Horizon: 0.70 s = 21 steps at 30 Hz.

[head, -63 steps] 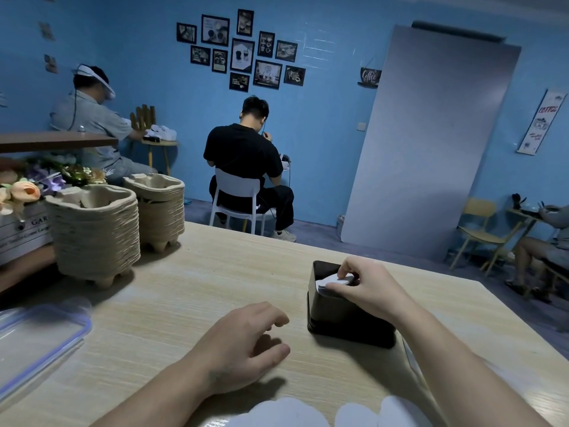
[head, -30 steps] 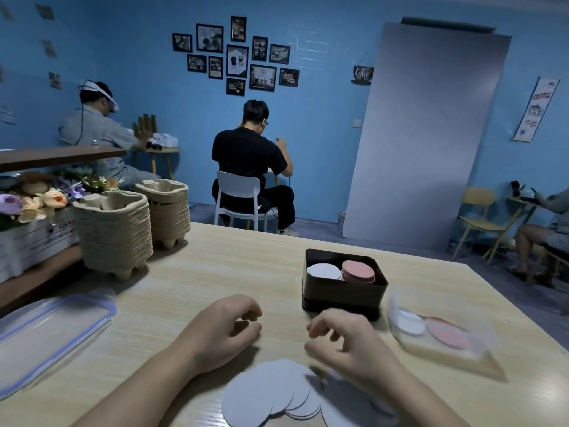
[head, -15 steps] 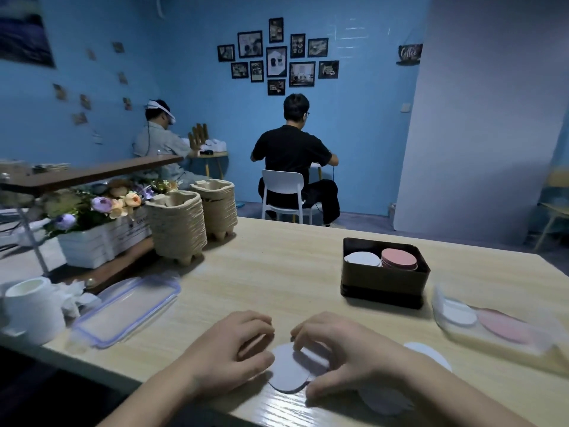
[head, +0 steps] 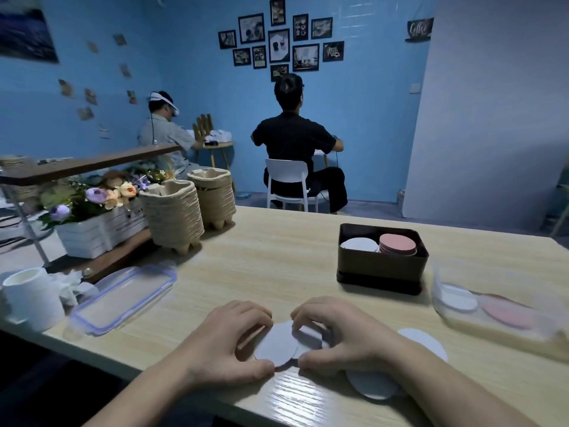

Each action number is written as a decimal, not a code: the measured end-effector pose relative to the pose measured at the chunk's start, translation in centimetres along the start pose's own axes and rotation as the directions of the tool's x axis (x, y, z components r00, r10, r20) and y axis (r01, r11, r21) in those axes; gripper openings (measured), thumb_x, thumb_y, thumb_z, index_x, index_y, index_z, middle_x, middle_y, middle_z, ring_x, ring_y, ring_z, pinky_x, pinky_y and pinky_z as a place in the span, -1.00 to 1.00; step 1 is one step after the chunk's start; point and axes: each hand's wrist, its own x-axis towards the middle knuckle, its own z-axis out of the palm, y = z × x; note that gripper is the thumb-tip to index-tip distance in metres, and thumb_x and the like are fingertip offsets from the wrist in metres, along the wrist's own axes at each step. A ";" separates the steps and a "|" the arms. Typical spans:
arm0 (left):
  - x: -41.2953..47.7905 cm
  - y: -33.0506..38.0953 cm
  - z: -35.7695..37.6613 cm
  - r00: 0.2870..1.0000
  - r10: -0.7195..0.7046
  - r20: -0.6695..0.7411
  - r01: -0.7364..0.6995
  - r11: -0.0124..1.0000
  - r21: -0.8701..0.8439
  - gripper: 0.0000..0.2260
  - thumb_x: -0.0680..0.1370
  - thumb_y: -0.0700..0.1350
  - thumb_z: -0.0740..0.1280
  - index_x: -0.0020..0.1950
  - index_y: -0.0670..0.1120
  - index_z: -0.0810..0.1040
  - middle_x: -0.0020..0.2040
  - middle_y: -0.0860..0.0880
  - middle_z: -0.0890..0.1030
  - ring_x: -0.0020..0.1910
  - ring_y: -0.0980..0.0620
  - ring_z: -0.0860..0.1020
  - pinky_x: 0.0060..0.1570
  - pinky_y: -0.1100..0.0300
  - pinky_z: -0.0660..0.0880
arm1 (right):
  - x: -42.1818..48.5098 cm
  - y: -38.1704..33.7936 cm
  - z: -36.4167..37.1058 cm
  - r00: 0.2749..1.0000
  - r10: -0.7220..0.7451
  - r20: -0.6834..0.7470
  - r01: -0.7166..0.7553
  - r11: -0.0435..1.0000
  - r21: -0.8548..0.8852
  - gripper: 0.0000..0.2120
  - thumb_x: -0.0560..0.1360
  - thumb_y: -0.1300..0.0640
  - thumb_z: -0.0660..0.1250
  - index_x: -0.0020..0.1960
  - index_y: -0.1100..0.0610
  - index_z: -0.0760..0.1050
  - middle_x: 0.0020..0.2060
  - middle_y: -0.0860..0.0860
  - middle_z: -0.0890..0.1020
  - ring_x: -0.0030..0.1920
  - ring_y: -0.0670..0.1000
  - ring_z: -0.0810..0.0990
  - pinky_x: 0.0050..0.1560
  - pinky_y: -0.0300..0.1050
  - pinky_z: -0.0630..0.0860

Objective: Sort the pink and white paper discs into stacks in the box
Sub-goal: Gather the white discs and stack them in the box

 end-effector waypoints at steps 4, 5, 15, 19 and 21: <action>1.3 0.6 0.0 0.997 -0.018 -0.068 0.015 0.999 -0.049 -0.57 0.39 0.29 0.46 0.17 0.20 0.48 0.05 0.25 0.54 0.06 0.20 0.51 0.04 0.10 0.52 | -0.4 0.7 -0.4 0.993 0.064 -0.103 -0.061 0.998 0.035 -0.59 0.37 -0.21 0.53 0.13 -0.10 0.54 0.17 -0.21 0.57 0.18 -0.18 0.54 0.15 -0.18 0.52; 1.8 0.9 0.1 0.997 -0.011 -0.082 0.006 0.999 -0.054 -0.57 0.38 0.29 0.46 0.17 0.19 0.48 0.01 0.23 0.55 0.01 0.18 0.51 -0.01 0.08 0.53 | -0.6 1.0 -0.5 0.989 0.075 -0.125 -0.072 0.997 0.027 -0.59 0.37 -0.22 0.53 0.13 -0.12 0.54 0.17 -0.24 0.56 0.18 -0.19 0.53 0.15 -0.20 0.51; 7.8 2.1 2.0 0.977 0.065 -0.205 -0.099 0.982 -0.160 -0.47 0.43 0.12 0.51 0.35 0.06 0.49 0.06 0.12 0.54 0.03 0.17 0.50 -0.01 0.21 0.53 | -1.2 4.2 -2.0 0.932 0.116 -0.343 -0.104 0.993 0.054 -0.44 0.31 -0.24 0.60 0.20 -0.08 0.52 0.13 -0.21 0.59 0.17 -0.14 0.57 0.15 -0.18 0.54; 8.1 1.8 2.4 0.971 0.091 -0.219 -0.125 0.982 -0.145 -0.43 0.45 0.15 0.49 0.43 0.07 0.47 0.09 0.12 0.55 0.07 0.18 0.50 -0.02 0.27 0.52 | -0.6 4.1 -1.5 0.924 0.090 -0.373 -0.068 0.995 0.071 -0.46 0.32 -0.20 0.61 0.21 -0.10 0.51 0.21 -0.20 0.59 0.23 -0.11 0.58 0.20 -0.11 0.55; 7.9 1.6 2.5 0.970 0.113 -0.216 -0.142 0.982 -0.126 -0.41 0.47 0.18 0.45 0.48 0.07 0.46 0.15 0.14 0.57 0.10 0.19 0.51 -0.01 0.28 0.51 | -0.5 4.0 -1.2 0.928 0.065 -0.368 -0.040 0.997 0.073 -0.48 0.34 -0.21 0.59 0.20 -0.11 0.51 0.26 -0.18 0.59 0.26 -0.12 0.58 0.23 -0.12 0.54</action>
